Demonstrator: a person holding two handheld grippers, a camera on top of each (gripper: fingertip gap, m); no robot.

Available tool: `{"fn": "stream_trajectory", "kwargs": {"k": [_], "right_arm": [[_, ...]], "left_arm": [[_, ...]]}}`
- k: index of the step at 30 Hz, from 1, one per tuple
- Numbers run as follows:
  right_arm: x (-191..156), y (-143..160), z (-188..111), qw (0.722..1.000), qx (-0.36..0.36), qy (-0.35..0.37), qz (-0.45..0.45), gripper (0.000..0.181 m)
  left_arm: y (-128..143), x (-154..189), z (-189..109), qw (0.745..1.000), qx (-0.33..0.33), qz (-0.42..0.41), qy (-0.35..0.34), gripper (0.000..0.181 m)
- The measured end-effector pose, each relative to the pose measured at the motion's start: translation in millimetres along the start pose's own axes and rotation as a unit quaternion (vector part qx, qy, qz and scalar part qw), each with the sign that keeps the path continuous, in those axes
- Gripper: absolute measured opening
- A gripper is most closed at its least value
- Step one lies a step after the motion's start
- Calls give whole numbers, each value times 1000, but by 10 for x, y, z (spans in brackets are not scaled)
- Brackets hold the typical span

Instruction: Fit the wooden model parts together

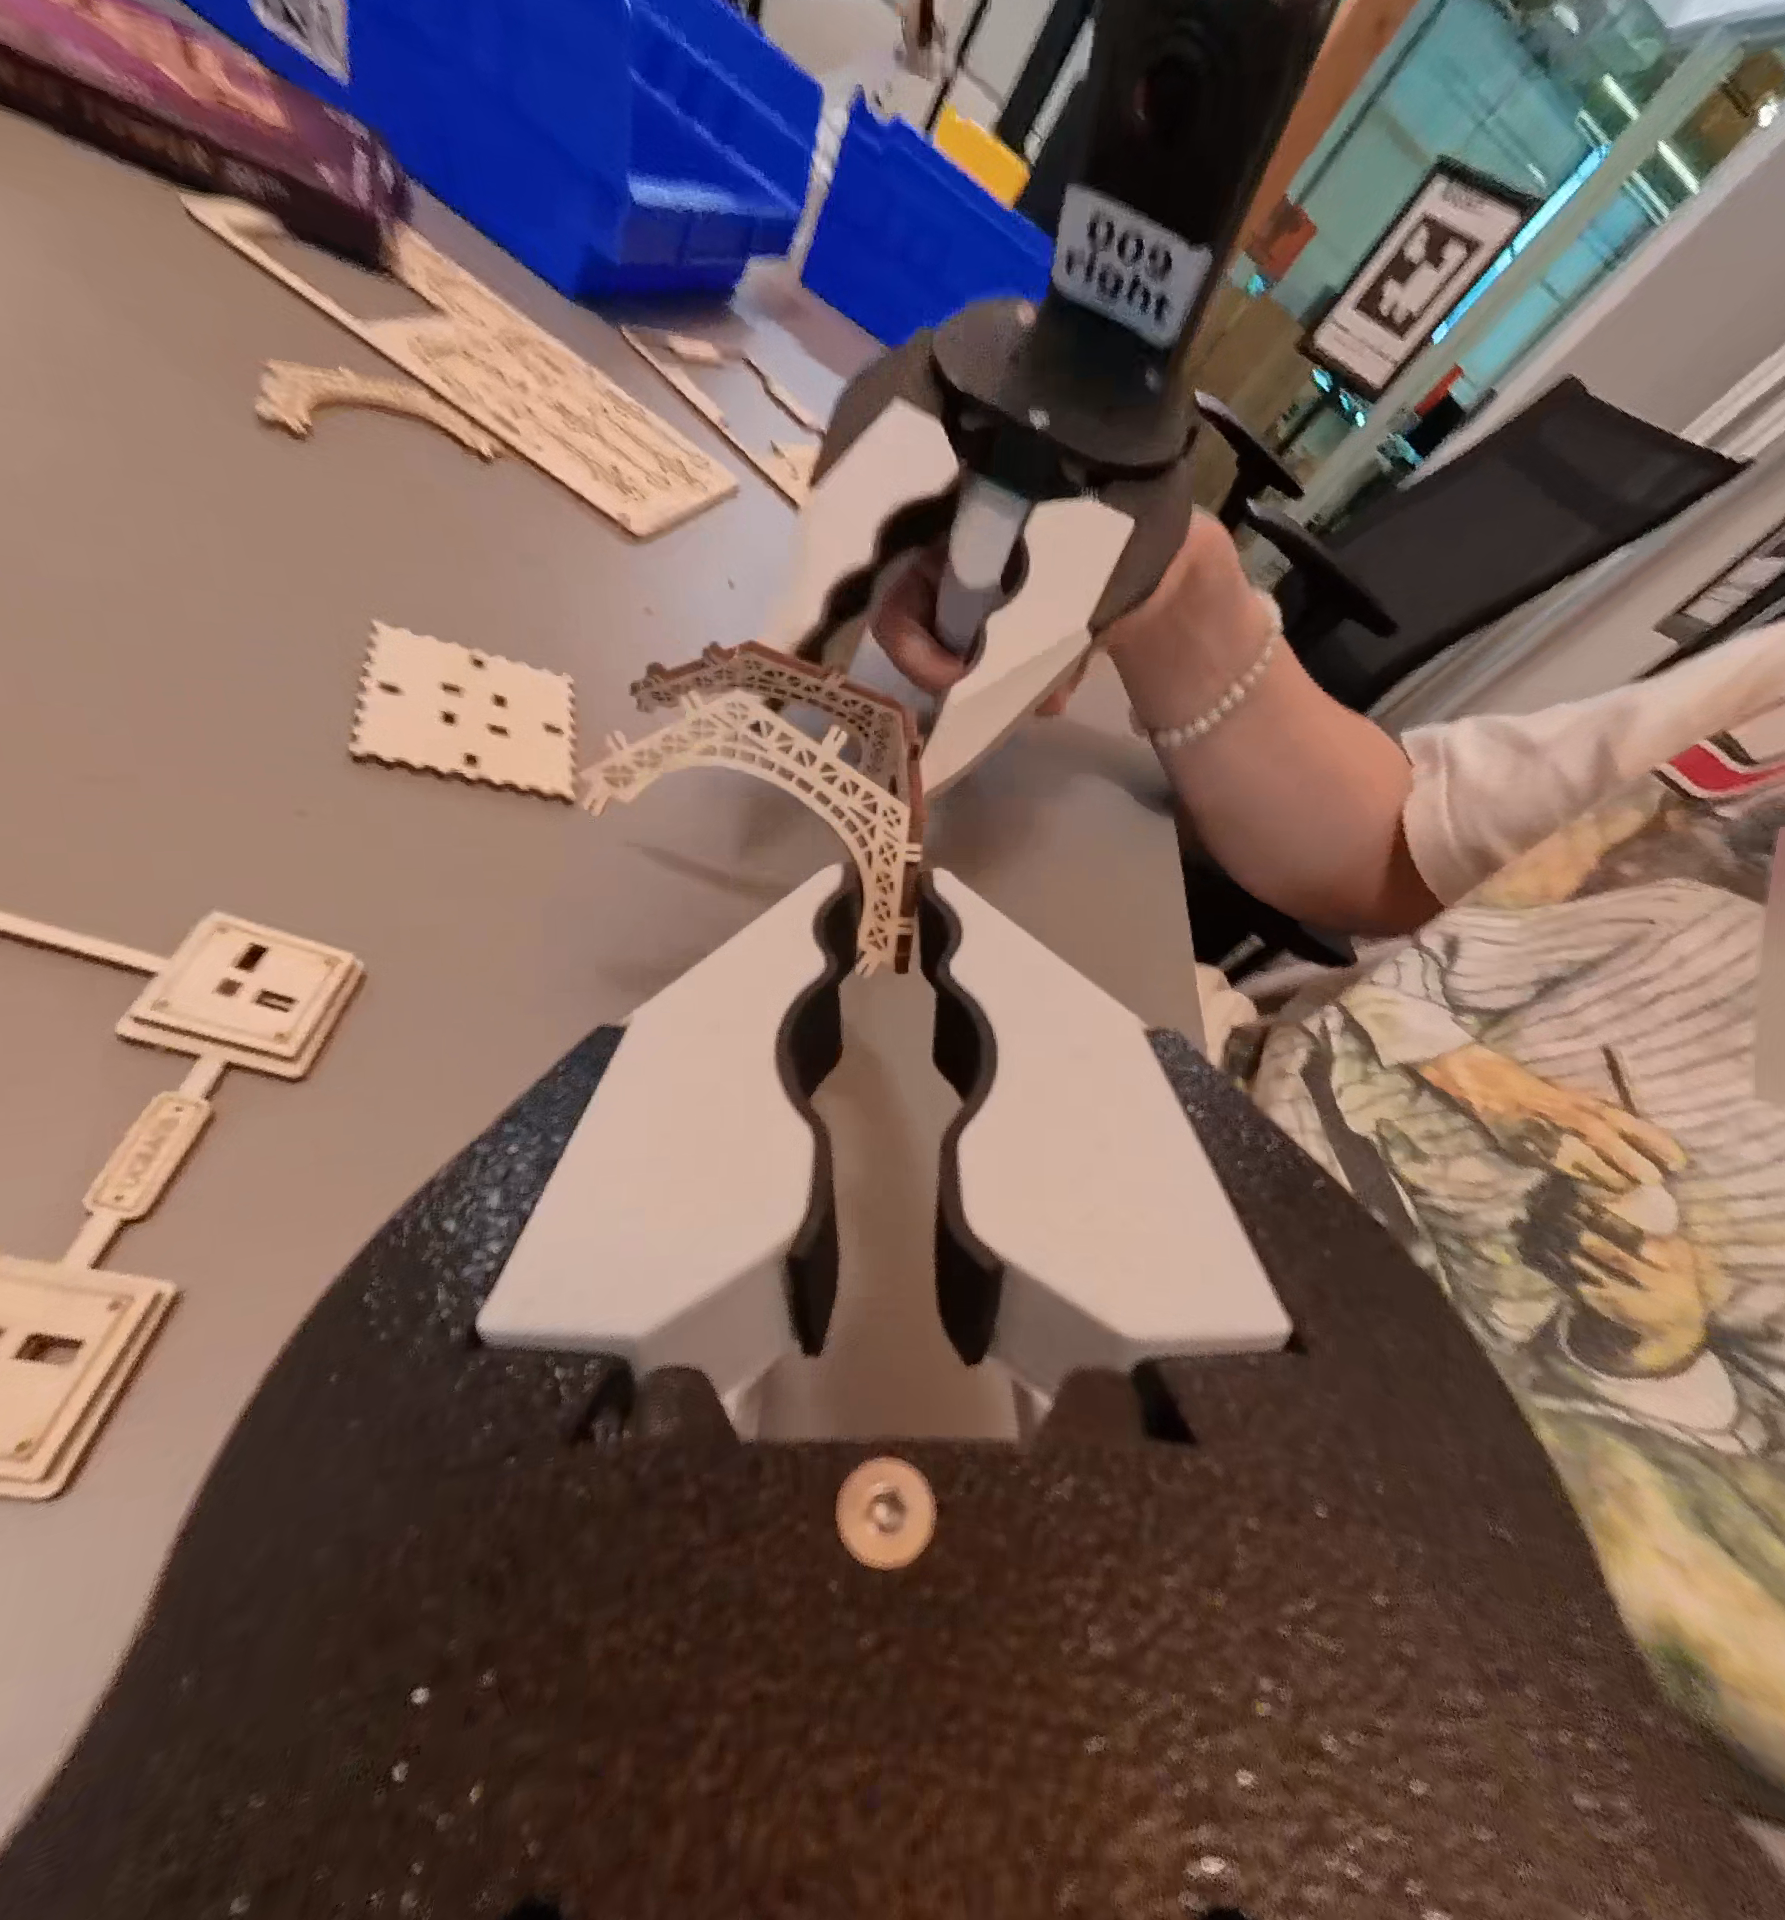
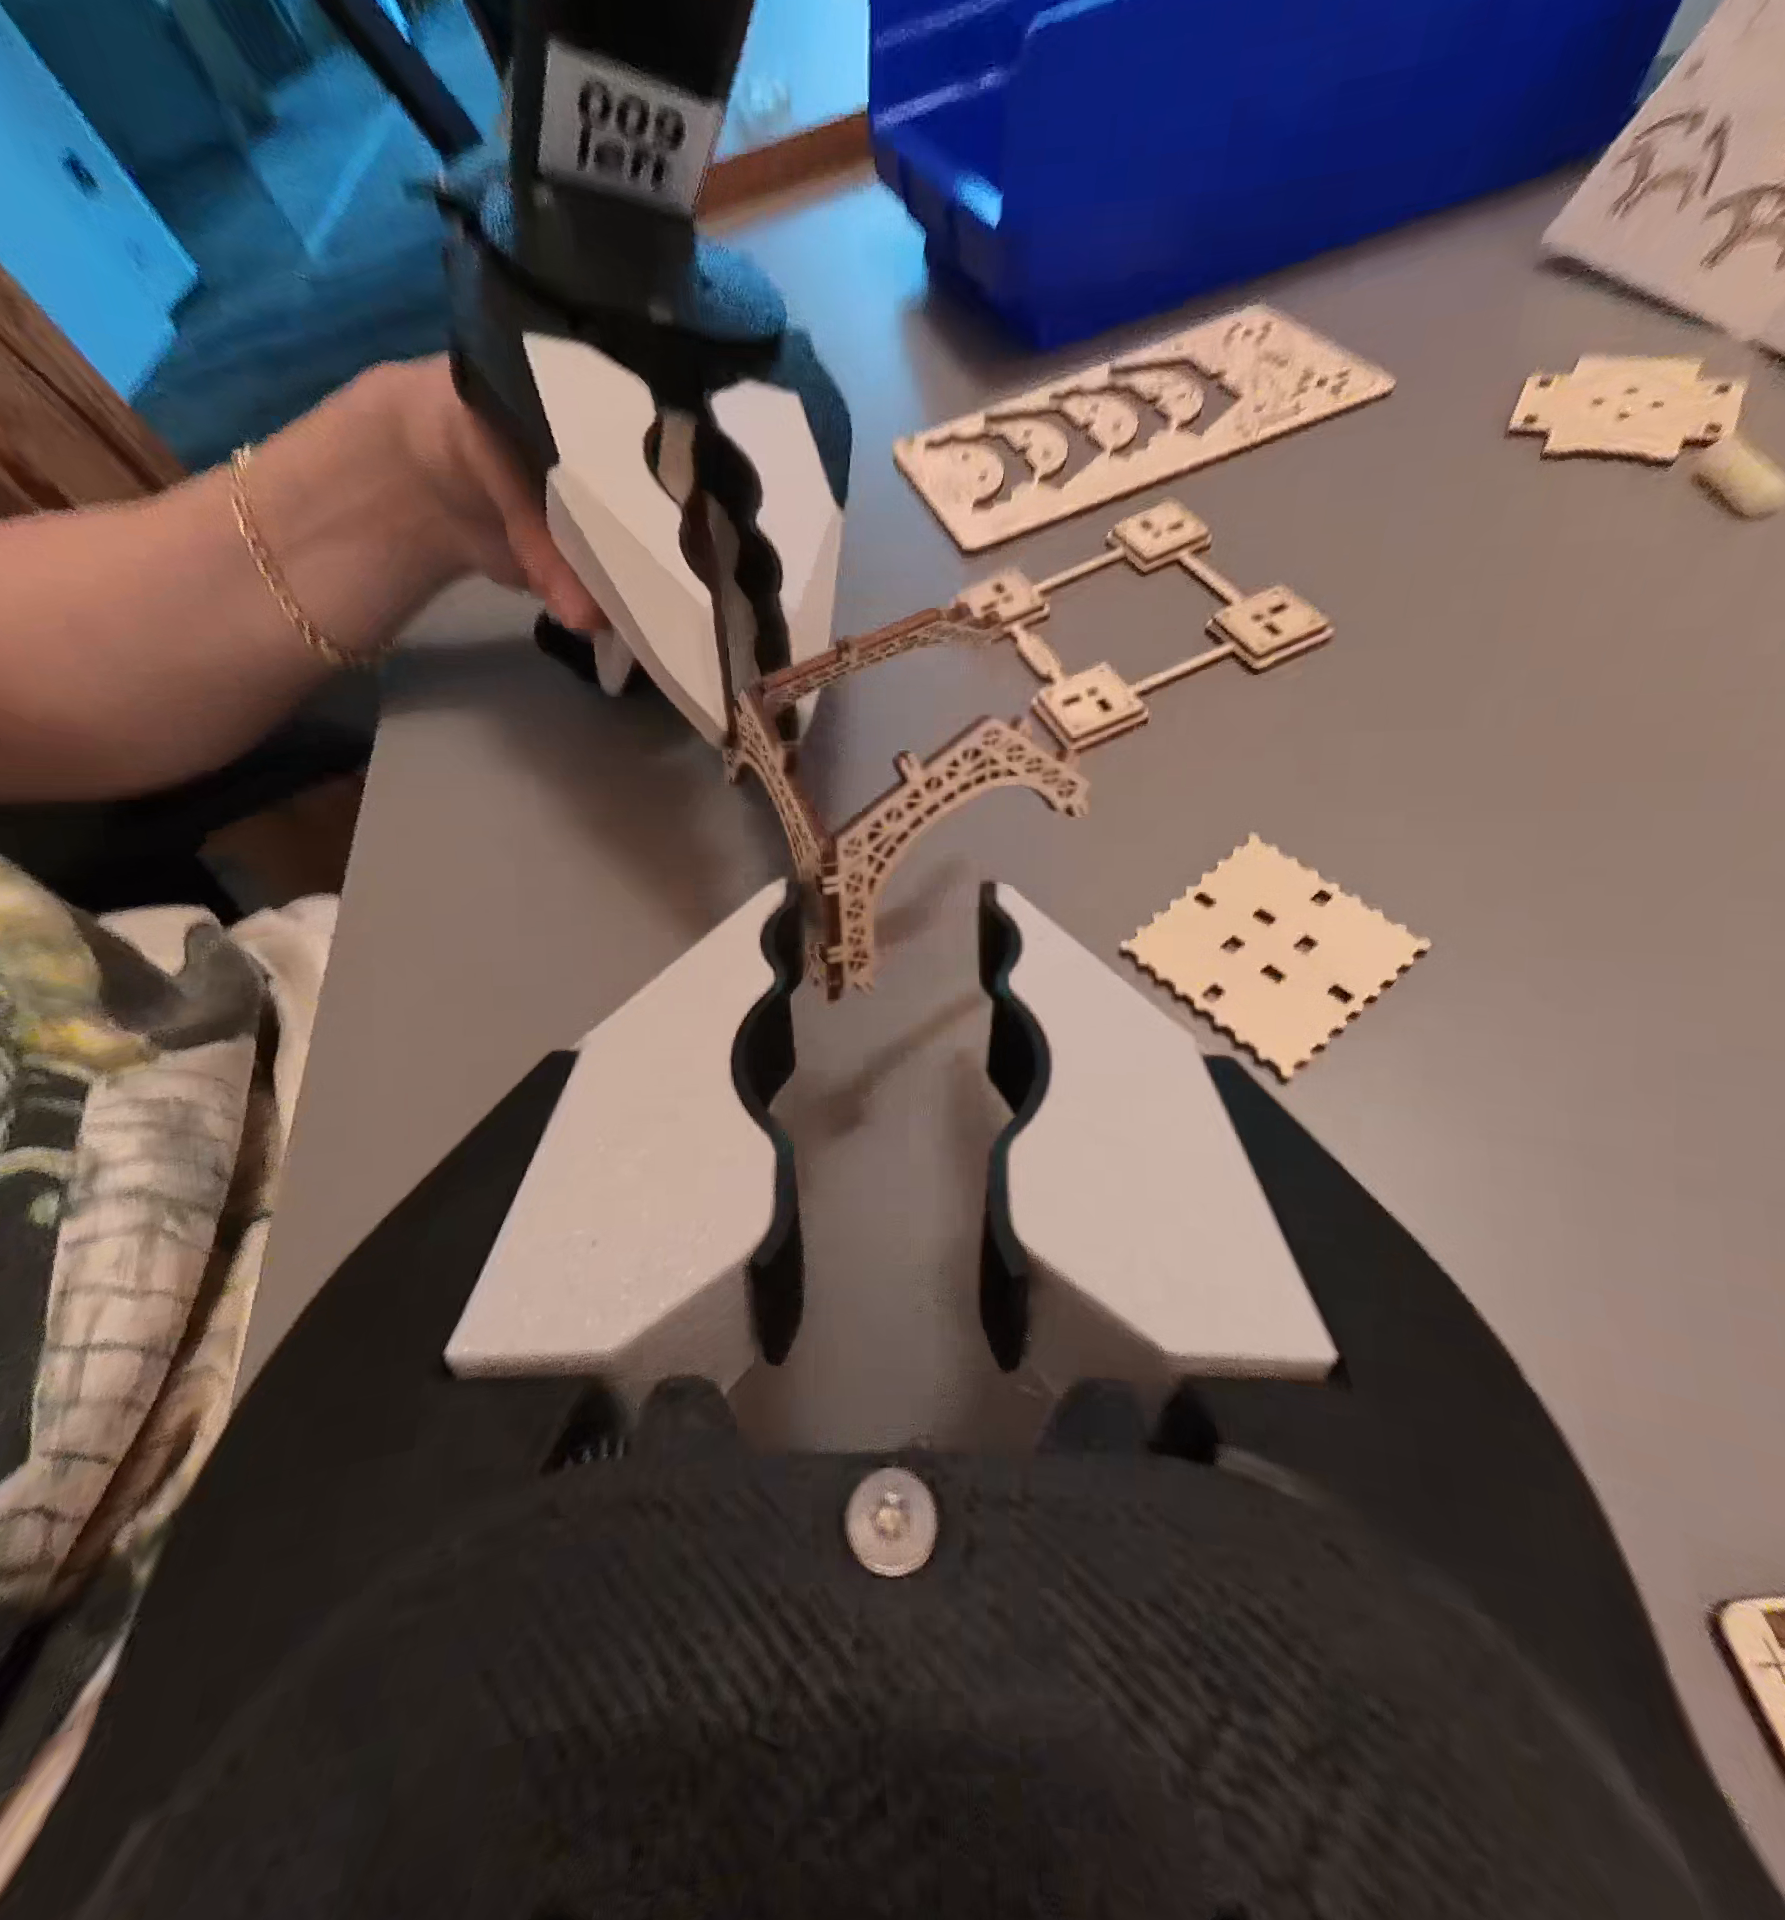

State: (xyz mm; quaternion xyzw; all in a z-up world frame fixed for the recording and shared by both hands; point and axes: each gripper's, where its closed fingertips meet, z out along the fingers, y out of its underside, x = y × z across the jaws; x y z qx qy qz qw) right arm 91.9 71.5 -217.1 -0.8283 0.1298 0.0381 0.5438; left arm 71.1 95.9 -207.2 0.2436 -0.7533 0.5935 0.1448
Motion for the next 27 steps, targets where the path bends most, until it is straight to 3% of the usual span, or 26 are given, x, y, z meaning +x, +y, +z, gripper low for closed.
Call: {"fn": "stream_trajectory", "kwargs": {"k": [2, 6, 11, 15, 19, 23, 27], "right_arm": [[-12, 56, -3, 1000, -19, -14, -5, 48], [-21, 189, 41, 997, -61, -42, 8, 52], [37, 119, 69, 992, -53, -5, -112, 95], [-96, 99, 175, 982, -57, -53, -170, 97], [-140, 250, 273, 971, -119, -95, -186, 97], [-99, 339, 339, 962, -156, -102, -200, 89], [-80, 292, 378, 961, -144, -114, -205, 79]], "left_arm": [[86, 24, 7, 999, -33, -1, 17, 8], [181, -3, 11, 997, -77, -7, 28, 8], [292, -53, 5, 993, -113, -17, 28, 8], [373, -58, -9, 988, -139, -47, 46, 8], [409, -75, -25, 984, -154, -68, 60, 8], [438, -99, -53, 982, -165, -64, 58, 8], [498, -147, -72, 980, -188, -57, 45, 8]]}}
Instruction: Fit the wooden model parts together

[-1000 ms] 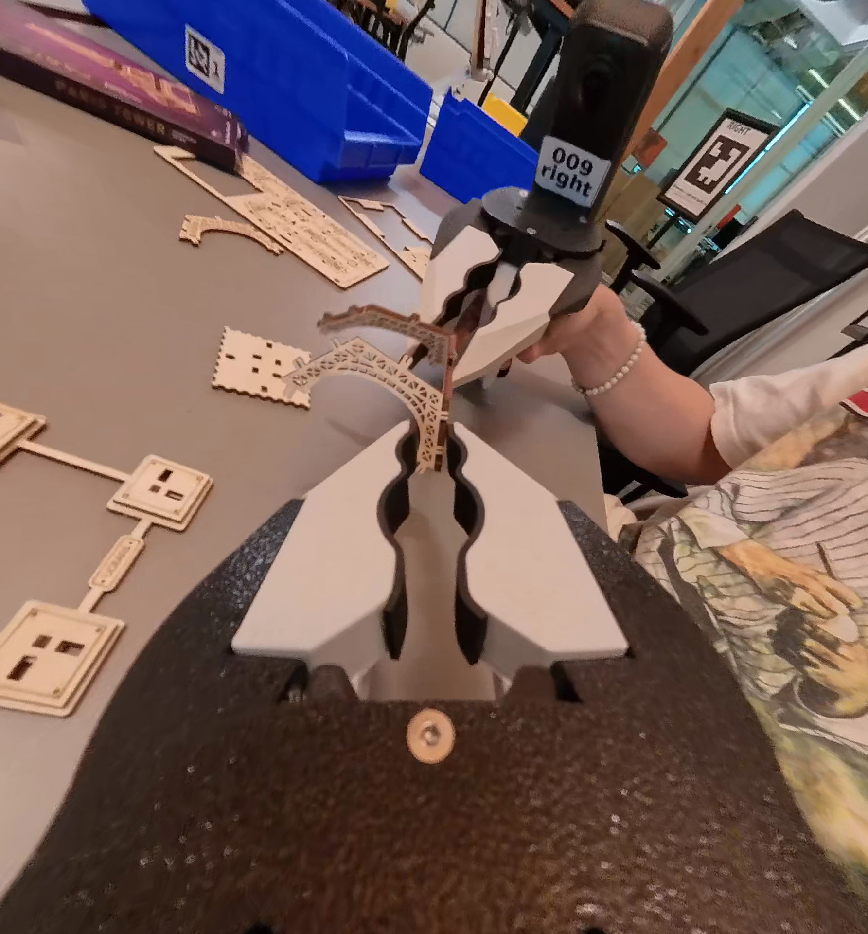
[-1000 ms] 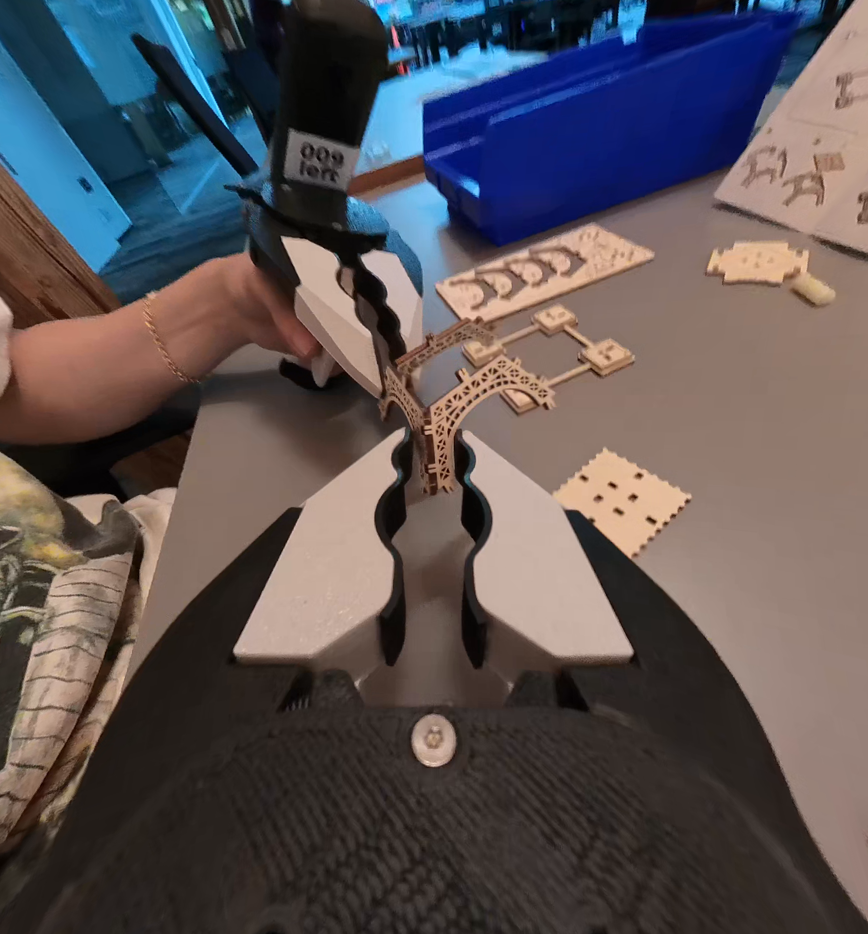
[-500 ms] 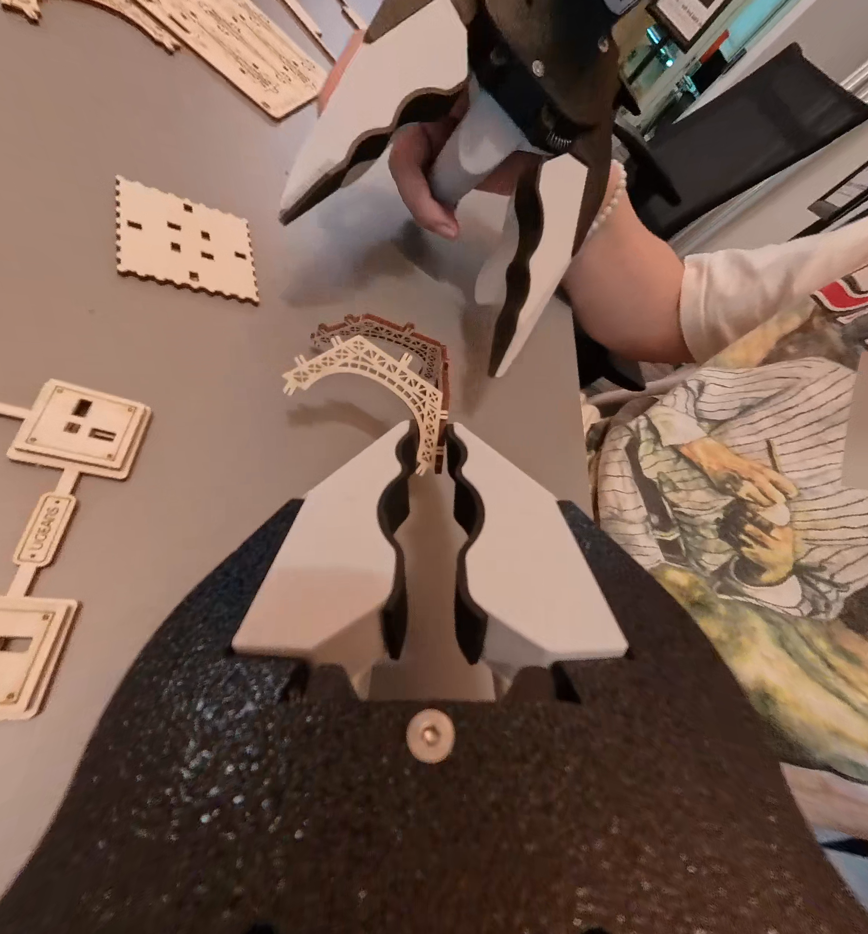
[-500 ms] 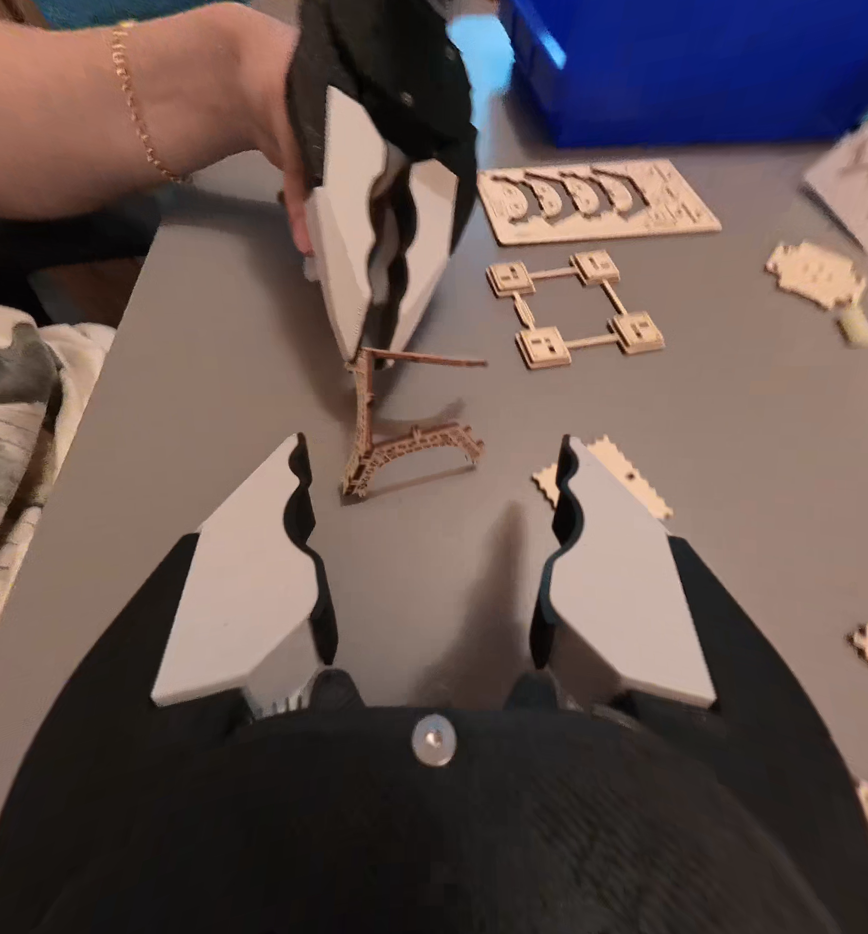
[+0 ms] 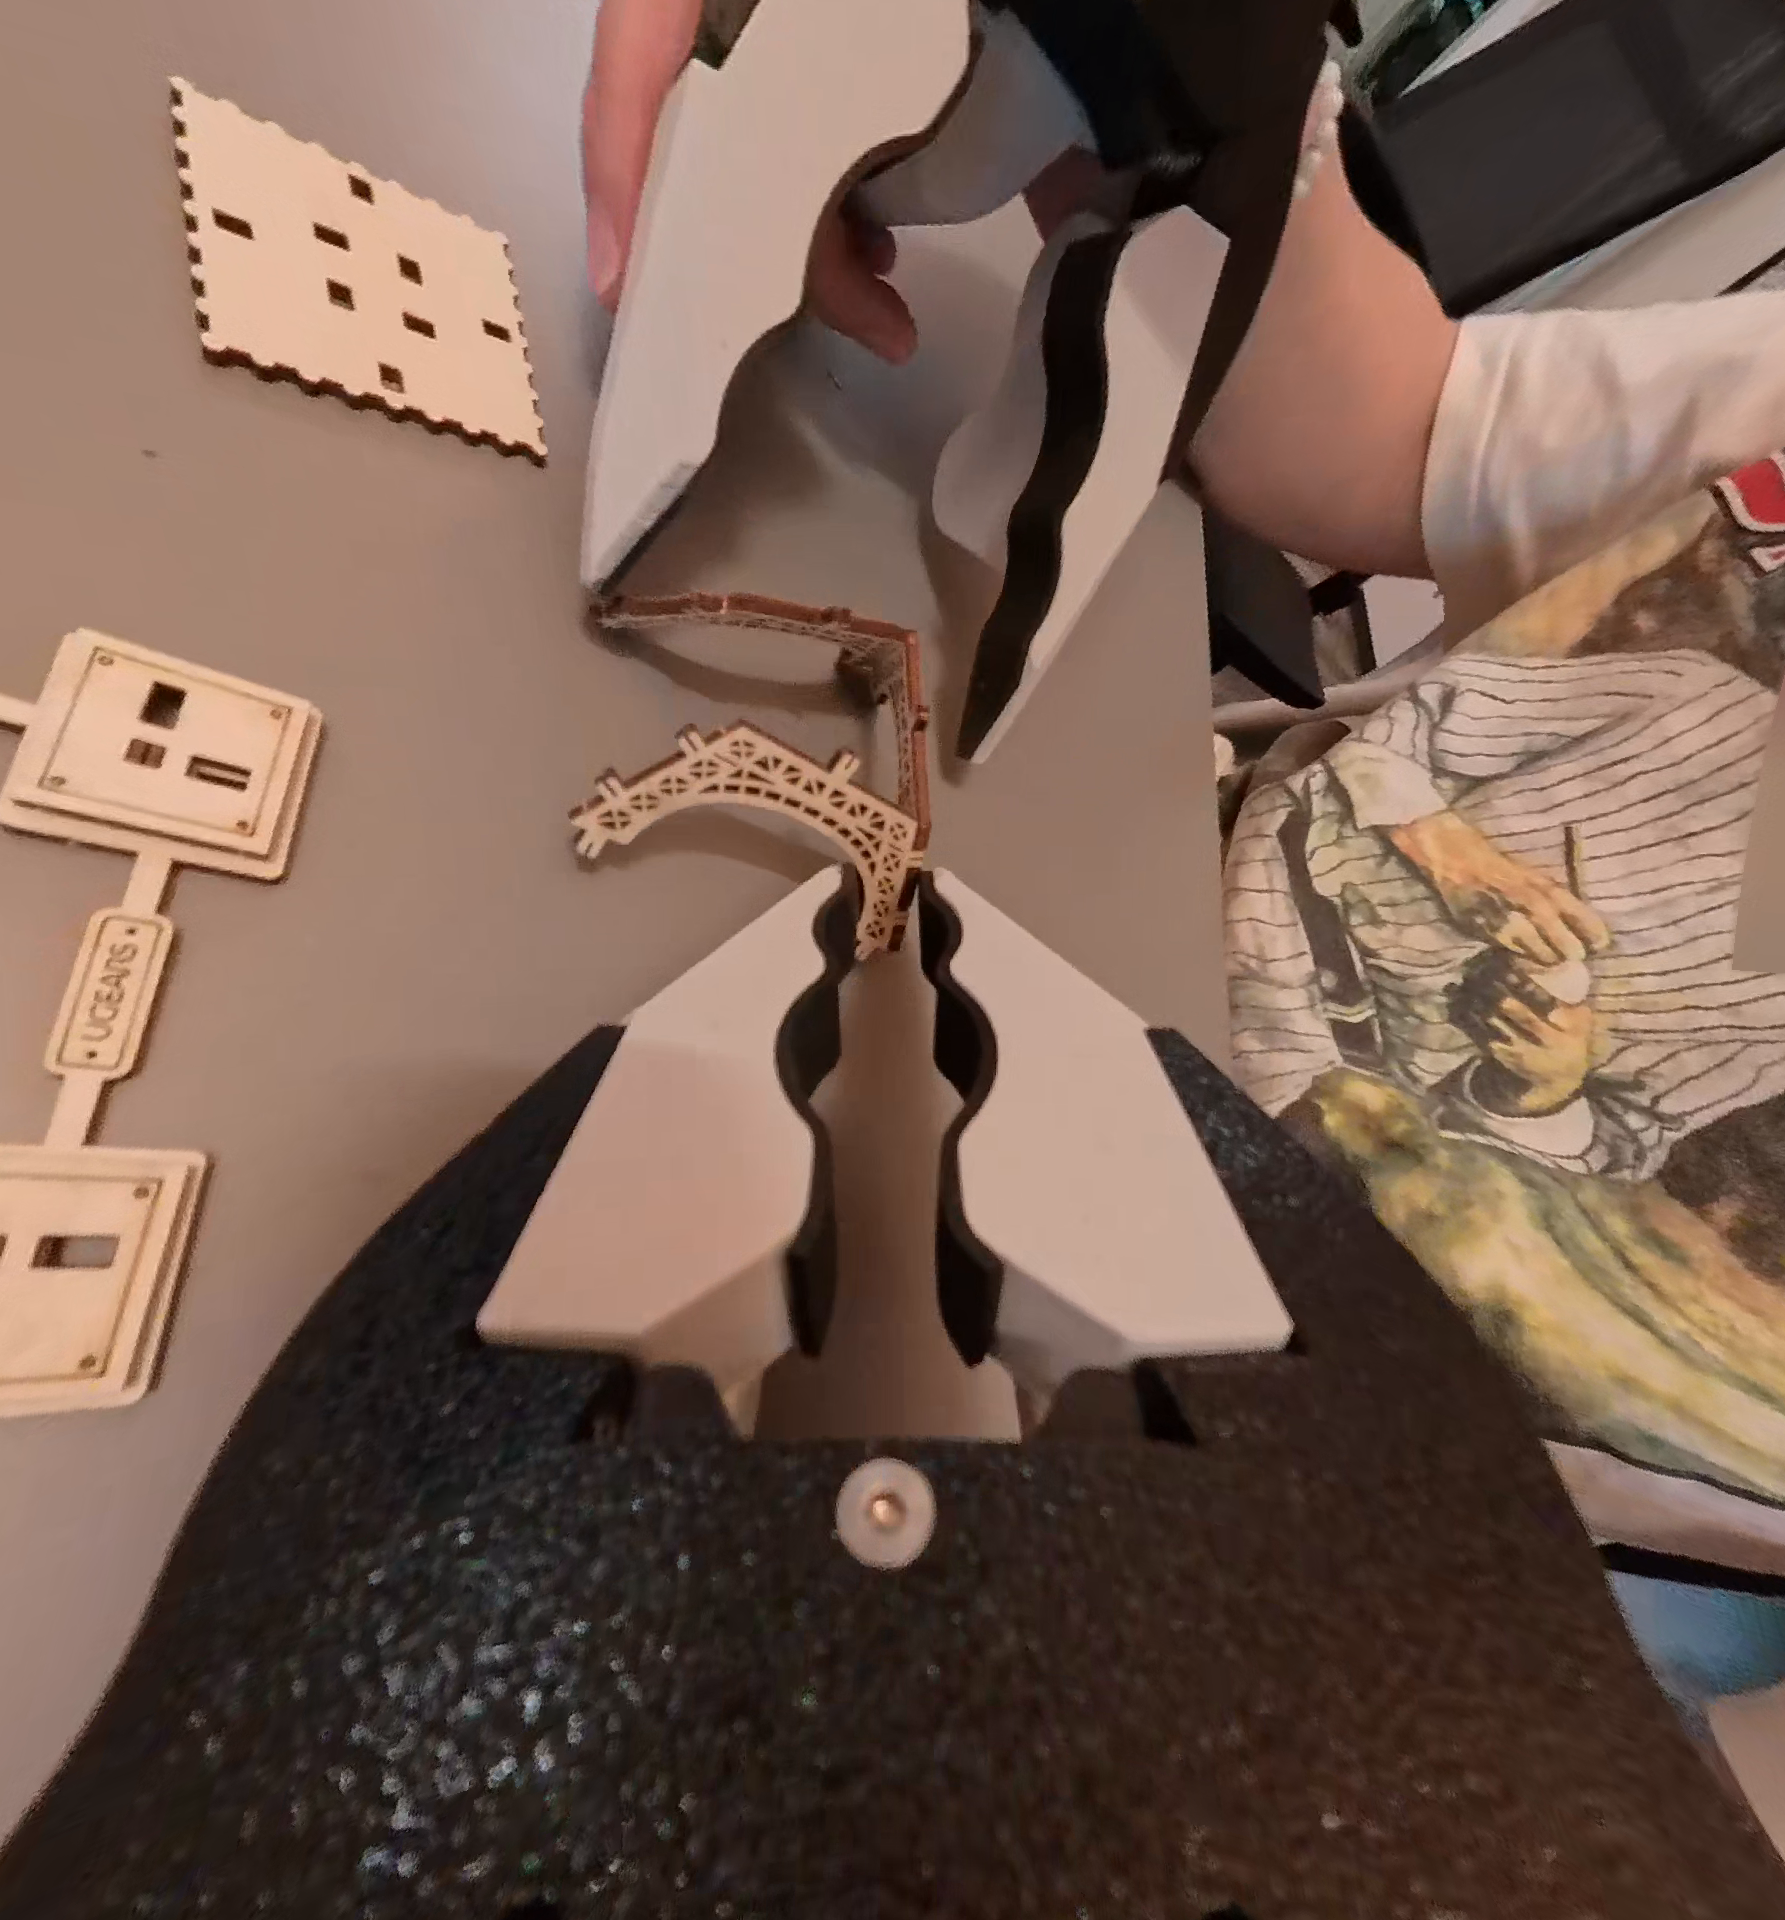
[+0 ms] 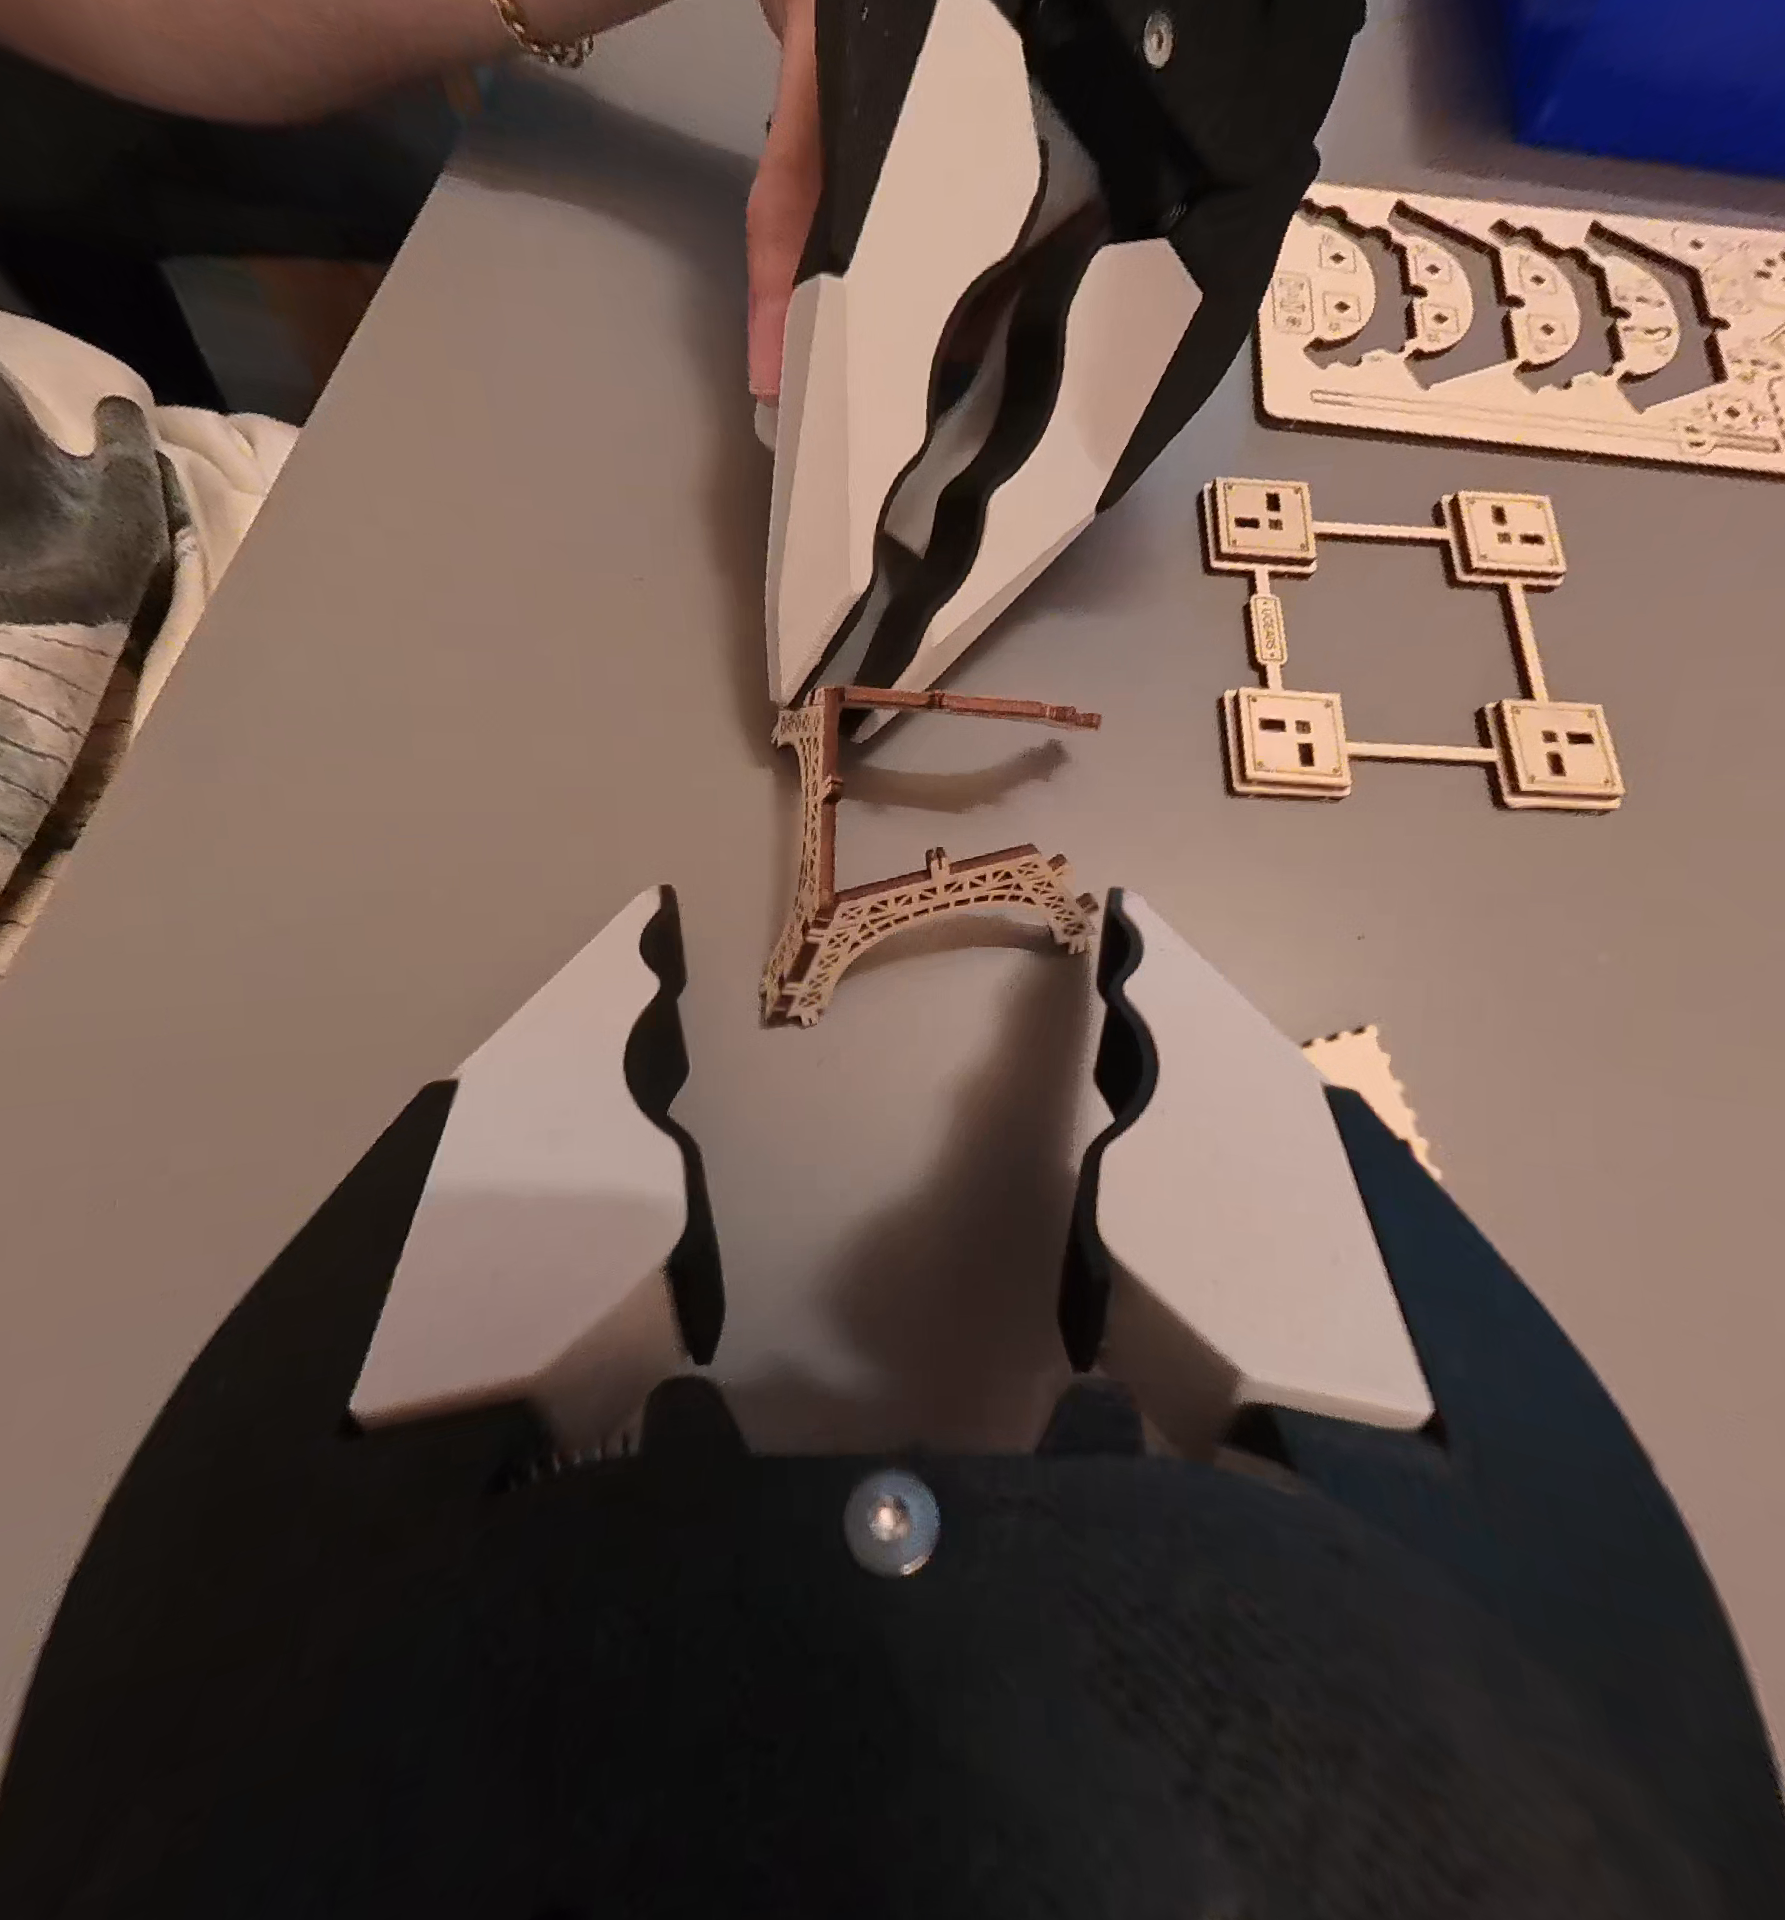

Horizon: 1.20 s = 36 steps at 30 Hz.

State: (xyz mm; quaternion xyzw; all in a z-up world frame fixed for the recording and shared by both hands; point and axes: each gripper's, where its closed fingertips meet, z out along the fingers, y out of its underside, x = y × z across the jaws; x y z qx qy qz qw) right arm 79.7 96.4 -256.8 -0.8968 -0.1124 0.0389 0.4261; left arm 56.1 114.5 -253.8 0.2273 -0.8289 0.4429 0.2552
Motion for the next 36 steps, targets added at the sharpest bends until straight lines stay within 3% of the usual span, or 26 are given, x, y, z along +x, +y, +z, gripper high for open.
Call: {"fn": "stream_trajectory", "kwargs": {"k": [4, 7, 9, 16, 20, 33, 36], "right_arm": [[39, -1, 19, 999, -3, -9, -33, 96], [38, -65, 20, 998, 9, -36, -42, 95], [-62, -136, 36, 996, 26, -77, -43, 89], [-42, -72, 89, 995, 9, -79, -62, 54], [-4, -84, 90, 997, 19, -56, -57, 54], [95, -45, 51, 1000, 15, -4, -27, 54], [108, 45, -29, 999, -12, 7, -29, 74]], "left_arm": [[47, 33, 6, 1000, -22, 20, 9, 8], [52, 40, 8, 999, -32, 23, 21, 8], [53, 40, 10, 999, -39, 29, 26, 8], [65, 36, -6, 998, -48, 41, 32, 8], [63, 17, -24, 998, -45, 37, 28, 8], [35, -23, -17, 999, -41, -1, 16, 8], [35, -21, -14, 999, -40, -4, 12, 15]]}}
